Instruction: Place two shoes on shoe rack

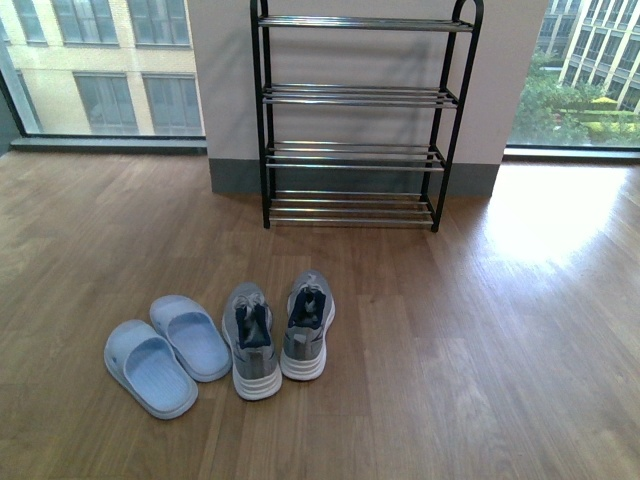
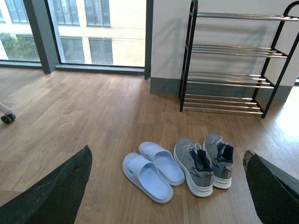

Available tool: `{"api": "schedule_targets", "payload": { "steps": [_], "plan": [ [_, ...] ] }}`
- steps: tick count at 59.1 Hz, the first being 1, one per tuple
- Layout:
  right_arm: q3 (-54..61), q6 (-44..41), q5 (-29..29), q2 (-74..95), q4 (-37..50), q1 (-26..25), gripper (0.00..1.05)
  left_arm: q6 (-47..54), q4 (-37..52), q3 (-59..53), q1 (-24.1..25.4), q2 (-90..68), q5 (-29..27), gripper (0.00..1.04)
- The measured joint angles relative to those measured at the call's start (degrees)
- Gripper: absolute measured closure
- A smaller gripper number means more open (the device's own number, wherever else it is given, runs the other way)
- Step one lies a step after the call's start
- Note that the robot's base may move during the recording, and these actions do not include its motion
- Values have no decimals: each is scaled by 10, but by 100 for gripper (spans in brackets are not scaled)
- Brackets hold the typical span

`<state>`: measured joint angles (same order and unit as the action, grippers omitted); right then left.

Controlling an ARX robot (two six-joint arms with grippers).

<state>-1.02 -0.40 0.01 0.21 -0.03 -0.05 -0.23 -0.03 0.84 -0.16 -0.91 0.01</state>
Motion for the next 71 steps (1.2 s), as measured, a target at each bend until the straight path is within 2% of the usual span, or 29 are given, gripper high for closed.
{"api": "schedule_targets", "payload": {
  "steps": [71],
  "plan": [
    [0, 0, 1, 0, 0, 0, 9, 0, 0, 0, 0, 0, 0, 9]
  ]
}}
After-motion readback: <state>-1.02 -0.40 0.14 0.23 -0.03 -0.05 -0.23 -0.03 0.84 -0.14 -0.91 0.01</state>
